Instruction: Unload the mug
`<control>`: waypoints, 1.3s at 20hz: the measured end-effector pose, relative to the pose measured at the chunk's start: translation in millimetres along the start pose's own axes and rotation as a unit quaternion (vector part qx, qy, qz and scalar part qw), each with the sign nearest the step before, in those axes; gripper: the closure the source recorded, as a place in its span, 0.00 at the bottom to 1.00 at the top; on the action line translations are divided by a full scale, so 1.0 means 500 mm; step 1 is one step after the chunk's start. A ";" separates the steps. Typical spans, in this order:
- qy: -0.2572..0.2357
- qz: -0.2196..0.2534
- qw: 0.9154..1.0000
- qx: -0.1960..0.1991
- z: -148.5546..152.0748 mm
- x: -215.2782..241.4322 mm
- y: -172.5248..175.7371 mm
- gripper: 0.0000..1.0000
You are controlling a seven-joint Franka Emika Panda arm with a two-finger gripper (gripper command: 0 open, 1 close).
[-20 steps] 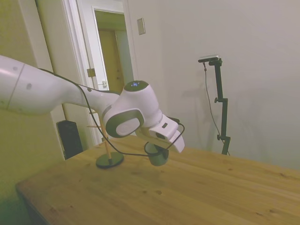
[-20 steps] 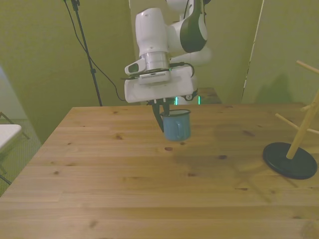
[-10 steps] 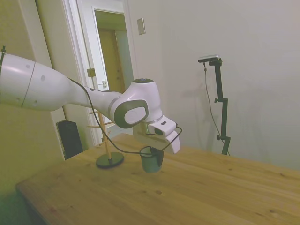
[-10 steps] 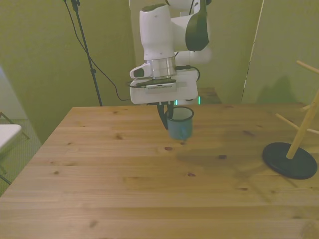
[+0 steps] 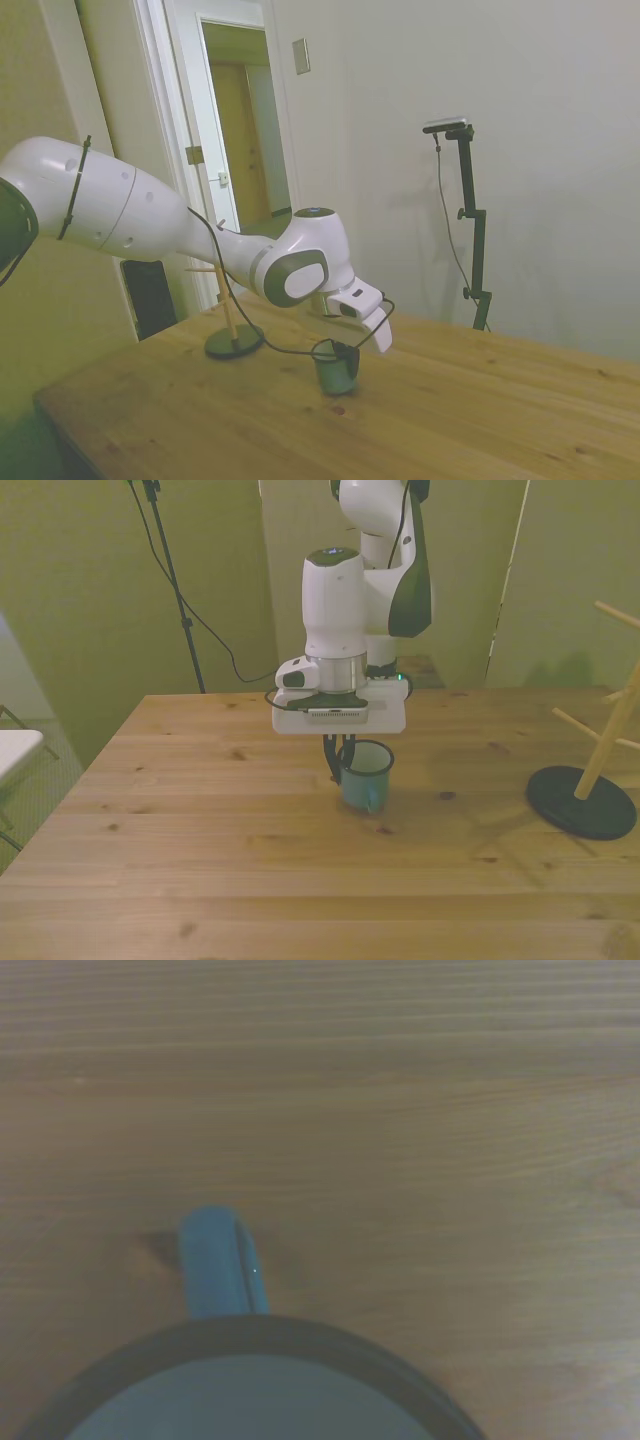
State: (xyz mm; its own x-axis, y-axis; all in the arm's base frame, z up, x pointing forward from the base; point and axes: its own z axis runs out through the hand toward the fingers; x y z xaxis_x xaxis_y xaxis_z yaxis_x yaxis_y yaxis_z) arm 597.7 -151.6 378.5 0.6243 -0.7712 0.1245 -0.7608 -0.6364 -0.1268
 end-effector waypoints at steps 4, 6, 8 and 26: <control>0.000 0.003 1.000 -0.002 0.011 0.003 0.006 1.00; -0.001 0.005 1.000 -0.002 0.014 0.002 0.009 0.00; -0.001 0.009 1.000 -0.001 0.016 0.002 0.012 0.00; 0.025 0.025 0.999 0.038 -0.147 -0.005 0.049 0.00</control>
State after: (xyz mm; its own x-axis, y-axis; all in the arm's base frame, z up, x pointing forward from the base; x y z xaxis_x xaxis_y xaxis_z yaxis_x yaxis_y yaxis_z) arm 564.4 -164.4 447.6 0.5753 -0.8013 0.1645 -0.7736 -0.5983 -0.2089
